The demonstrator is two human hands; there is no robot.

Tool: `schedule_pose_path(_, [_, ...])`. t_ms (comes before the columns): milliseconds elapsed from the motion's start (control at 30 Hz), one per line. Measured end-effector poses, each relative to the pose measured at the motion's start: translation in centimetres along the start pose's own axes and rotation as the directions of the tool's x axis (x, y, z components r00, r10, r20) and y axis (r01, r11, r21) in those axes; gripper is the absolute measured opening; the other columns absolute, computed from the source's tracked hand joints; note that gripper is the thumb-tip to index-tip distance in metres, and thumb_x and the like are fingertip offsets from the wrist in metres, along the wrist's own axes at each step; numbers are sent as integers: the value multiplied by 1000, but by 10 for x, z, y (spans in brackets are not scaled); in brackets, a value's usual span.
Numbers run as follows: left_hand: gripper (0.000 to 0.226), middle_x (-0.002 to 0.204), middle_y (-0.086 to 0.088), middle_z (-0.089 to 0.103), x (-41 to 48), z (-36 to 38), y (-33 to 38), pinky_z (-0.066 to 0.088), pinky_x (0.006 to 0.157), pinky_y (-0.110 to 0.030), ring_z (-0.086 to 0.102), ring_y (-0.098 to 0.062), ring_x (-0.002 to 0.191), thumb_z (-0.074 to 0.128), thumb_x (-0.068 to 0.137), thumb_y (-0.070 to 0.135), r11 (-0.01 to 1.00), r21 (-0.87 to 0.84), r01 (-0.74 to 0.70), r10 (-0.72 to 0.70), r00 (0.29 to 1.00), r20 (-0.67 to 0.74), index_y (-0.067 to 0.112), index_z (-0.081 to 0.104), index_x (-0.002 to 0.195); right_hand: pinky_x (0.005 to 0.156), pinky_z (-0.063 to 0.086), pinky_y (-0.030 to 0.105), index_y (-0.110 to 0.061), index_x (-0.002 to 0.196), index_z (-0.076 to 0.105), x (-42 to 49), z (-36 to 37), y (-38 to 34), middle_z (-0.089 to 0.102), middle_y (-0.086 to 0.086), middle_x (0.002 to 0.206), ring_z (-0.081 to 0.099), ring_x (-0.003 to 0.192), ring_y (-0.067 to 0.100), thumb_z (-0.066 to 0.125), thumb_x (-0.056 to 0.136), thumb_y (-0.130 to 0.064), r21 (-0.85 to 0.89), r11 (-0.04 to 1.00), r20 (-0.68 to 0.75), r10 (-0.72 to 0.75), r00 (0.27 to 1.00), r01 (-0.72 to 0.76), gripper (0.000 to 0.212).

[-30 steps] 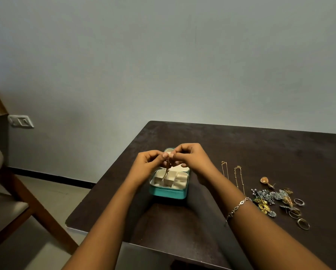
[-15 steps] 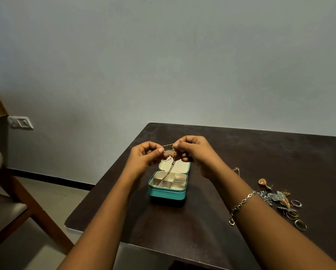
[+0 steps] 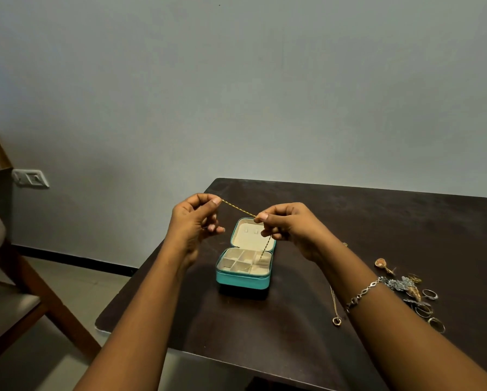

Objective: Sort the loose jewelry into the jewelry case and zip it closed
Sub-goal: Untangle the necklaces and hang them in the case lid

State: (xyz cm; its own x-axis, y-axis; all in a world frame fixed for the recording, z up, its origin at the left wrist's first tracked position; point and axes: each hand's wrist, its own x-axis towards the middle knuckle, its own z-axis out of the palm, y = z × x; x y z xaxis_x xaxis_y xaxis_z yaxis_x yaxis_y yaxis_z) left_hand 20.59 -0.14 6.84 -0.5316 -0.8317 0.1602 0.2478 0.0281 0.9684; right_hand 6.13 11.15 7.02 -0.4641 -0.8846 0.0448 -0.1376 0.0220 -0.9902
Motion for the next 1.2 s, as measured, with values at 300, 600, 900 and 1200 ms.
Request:
schedule_pose_path(300, [16, 44, 9, 47, 7, -19, 8, 36, 39, -13, 34, -2, 33, 57, 87, 10, 997, -70, -25, 19, 997, -80, 17, 57, 73, 56, 38, 20, -7, 74, 67, -7, -22, 1, 63, -4, 55, 58, 50, 4, 62, 84, -8, 3, 999, -28, 33, 999, -33, 11])
schedule_pose_path(600, [12, 52, 6, 51, 10, -36, 16, 50, 46, -18, 43, -5, 41, 61, 84, 6, 999, -39, 27, -31, 995, -93, 12, 59, 74, 55, 43, 16, -8, 74, 66, -19, -47, 2, 63, -2, 59, 60, 62, 10, 61, 80, 3, -20, 999, -53, 29, 998, -30, 14])
schedule_pose_path(900, [14, 55, -2, 64, 9, -39, 17, 59, 61, -28, 64, -12, 51, 53, 83, -9, 988, -41, 147, -146, 989, 33, 1, 62, 80, 50, 51, 17, -6, 71, 65, -28, -64, 8, 63, -2, 50, 61, 50, 9, 60, 80, 7, 21, 999, -222, 37, 974, -33, 17])
schedule_pose_path(1200, [20, 59, -1, 69, 9, -32, 12, 59, 61, -24, 68, -12, 56, 55, 80, -13, 997, 57, 43, -43, 999, -17, 5, 64, 79, 47, 52, 19, -1, 72, 64, -49, -71, 16, 57, 9, 63, 56, 48, 10, 61, 79, 8, -15, 999, -274, 40, 961, -46, 12])
